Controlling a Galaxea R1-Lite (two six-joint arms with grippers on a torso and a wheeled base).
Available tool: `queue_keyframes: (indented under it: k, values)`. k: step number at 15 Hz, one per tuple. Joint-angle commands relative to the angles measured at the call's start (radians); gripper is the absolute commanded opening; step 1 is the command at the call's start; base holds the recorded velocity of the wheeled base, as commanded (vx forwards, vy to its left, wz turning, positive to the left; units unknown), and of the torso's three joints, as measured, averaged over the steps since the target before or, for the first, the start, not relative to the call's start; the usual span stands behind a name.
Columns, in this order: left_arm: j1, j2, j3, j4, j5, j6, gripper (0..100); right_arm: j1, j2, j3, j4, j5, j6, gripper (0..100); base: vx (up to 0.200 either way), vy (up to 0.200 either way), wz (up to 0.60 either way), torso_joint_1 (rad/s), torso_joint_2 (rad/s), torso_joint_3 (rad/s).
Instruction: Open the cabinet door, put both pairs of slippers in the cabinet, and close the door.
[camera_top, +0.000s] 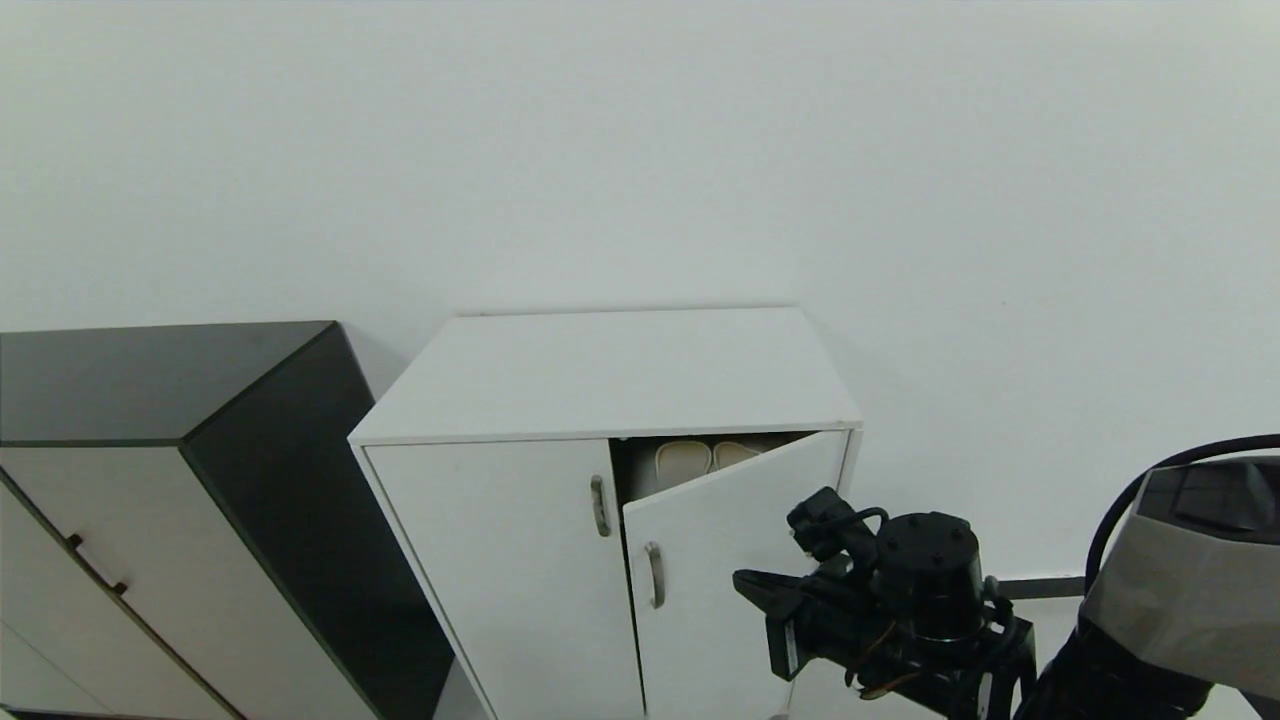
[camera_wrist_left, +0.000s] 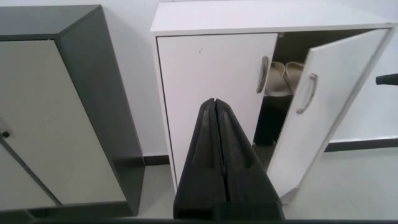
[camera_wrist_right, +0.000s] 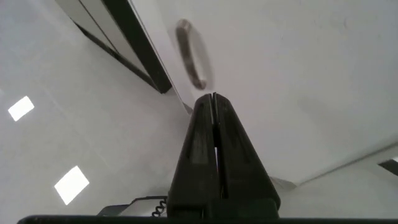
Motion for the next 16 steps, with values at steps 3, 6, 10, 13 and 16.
queue_keyframes:
  k: [3,6,10,13,16]
  values:
    - [0.0,0.001,0.0,0.0,0.0,0.0,0,-0.005,0.064,-0.09,0.004,0.001,0.002,0,0.0,0.0,0.0,0.0,0.0,0.0]
    - [0.0,0.001,0.0,0.0,0.0,-0.002,0,-0.018,0.11,-0.17,0.02,0.001,0.004,0,0.0,0.0,0.0,0.0,0.0,0.0]
    - [0.0,0.001,0.0,0.0,0.0,-0.002,0,-0.064,0.143,-0.258,0.066,0.001,0.007,0,0.0,0.0,0.0,0.0,0.0,0.0]
    - [0.0,0.001,0.0,0.0,0.0,-0.002,0,-0.084,0.176,-0.305,0.081,0.002,0.005,0,0.0,0.0,0.0,0.0,0.0,0.0]
    - [0.0,0.001,0.0,0.0,0.0,-0.002,0,-0.101,0.206,-0.344,0.083,0.002,0.007,0,0.0,0.0,0.0,0.0,0.0,0.0]
